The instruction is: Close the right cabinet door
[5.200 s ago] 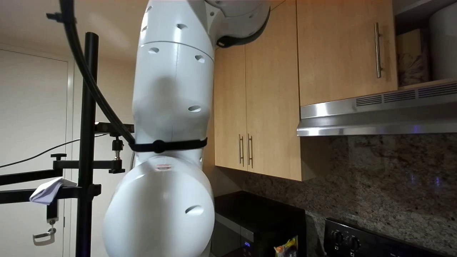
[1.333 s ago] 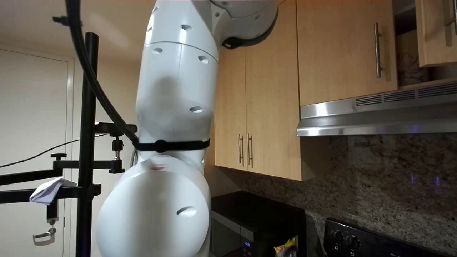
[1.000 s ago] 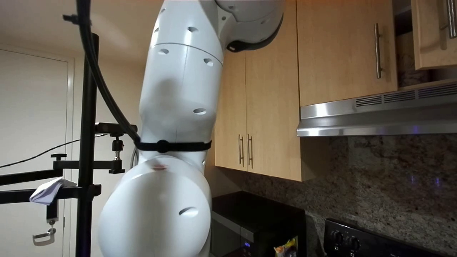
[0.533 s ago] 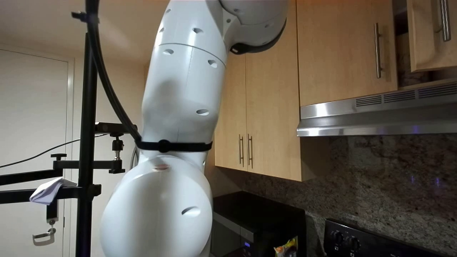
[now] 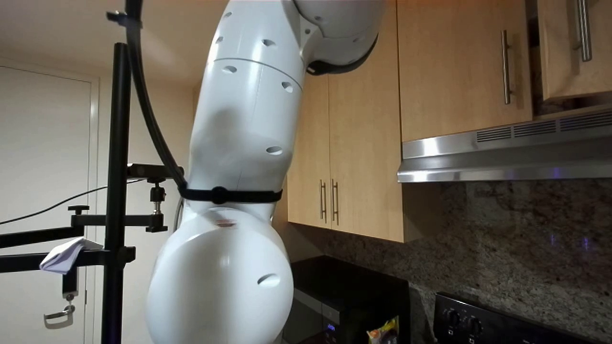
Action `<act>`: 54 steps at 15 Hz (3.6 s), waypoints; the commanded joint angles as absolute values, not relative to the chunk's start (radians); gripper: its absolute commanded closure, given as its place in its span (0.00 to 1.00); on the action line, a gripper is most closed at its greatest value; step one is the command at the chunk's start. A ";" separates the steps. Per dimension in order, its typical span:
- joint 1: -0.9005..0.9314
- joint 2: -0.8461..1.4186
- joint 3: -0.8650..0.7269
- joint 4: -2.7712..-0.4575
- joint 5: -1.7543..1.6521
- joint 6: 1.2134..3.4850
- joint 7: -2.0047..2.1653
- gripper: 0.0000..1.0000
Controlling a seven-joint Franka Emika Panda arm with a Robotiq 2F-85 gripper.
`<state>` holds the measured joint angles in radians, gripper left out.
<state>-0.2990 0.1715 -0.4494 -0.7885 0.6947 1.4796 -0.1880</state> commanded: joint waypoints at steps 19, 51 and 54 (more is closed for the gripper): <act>-0.100 0.203 -0.445 -0.816 0.567 1.627 -0.180 0.00; -0.039 0.192 -0.475 -0.847 0.482 1.660 -0.202 0.00; -0.043 0.156 -0.492 -0.868 0.475 1.583 -0.212 0.00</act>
